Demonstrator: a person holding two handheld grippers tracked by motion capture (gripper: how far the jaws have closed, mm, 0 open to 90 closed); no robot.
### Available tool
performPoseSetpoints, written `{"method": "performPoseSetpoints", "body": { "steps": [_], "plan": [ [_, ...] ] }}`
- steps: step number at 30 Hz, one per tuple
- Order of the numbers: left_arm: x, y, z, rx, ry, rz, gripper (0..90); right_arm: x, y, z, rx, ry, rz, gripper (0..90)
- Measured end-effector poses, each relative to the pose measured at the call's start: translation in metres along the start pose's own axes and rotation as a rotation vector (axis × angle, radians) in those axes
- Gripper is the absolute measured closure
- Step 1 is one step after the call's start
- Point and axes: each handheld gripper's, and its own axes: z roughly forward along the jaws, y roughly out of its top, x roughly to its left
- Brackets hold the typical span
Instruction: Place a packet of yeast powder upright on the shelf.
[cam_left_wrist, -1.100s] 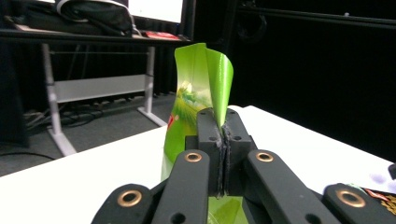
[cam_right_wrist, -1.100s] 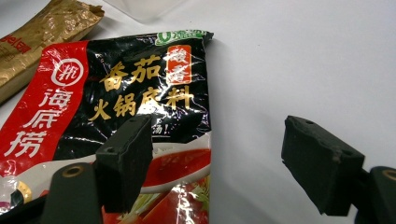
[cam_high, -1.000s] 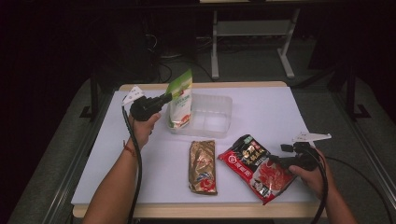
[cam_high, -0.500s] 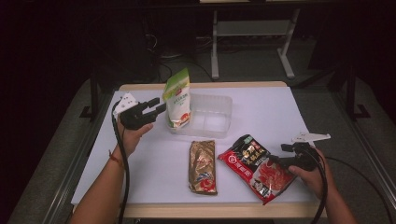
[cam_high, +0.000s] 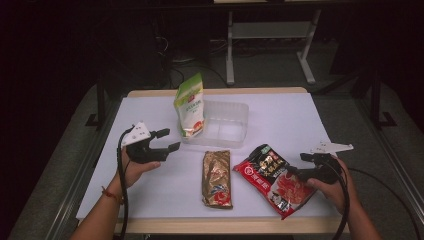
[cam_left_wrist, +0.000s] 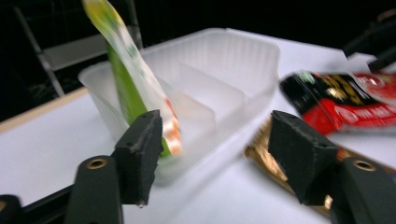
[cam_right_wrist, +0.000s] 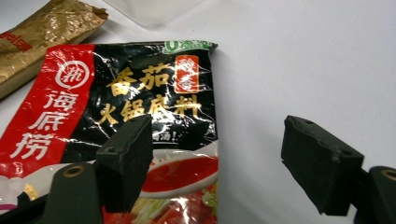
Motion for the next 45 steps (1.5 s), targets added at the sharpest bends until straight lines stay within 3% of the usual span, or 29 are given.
{"method": "performPoseSetpoints", "body": {
  "steps": [5,8,10,12,15,20,27,35,39,45],
  "plan": [
    [-0.009,-0.013,0.000,0.034,-0.025,-0.016,28.1,0.008,0.005,-0.003,-0.014,-0.003,-0.035,25.3],
    [-0.014,-0.021,0.006,0.062,-0.039,-0.013,27.5,0.015,0.008,-0.006,-0.031,-0.007,-0.056,25.4],
    [-0.015,-0.025,0.012,0.075,-0.057,-0.033,27.6,0.020,0.010,-0.006,-0.041,-0.001,-0.067,25.4],
    [-0.017,-0.026,0.017,0.105,-0.051,-0.027,27.0,0.026,0.012,-0.006,-0.052,0.022,-0.078,25.3],
    [-0.018,-0.028,0.022,0.102,-0.088,-0.051,25.8,0.038,0.017,-0.007,-0.074,0.060,-0.090,26.0],
    [-0.020,-0.031,0.032,0.134,-0.114,-0.061,23.9,0.061,0.025,-0.006,-0.091,0.128,-0.108,27.2],
    [-0.022,-0.028,0.044,0.158,-0.153,-0.059,21.3,0.092,0.028,0.001,-0.060,0.167,-0.177,29.7],
    [-0.023,-0.024,0.072,0.205,-0.207,-0.066,19.4,0.110,0.020,0.007,-0.025,0.189,-0.200,42.5],
    [-0.023,-0.021,0.086,0.242,-0.241,-0.084,17.5,0.118,0.018,0.011,-0.004,0.217,-0.214,44.1],
    [-0.023,-0.024,0.100,0.291,-0.248,-0.092,16.6,0.135,0.017,0.022,0.040,0.265,-0.248,42.1]
  ]
}}
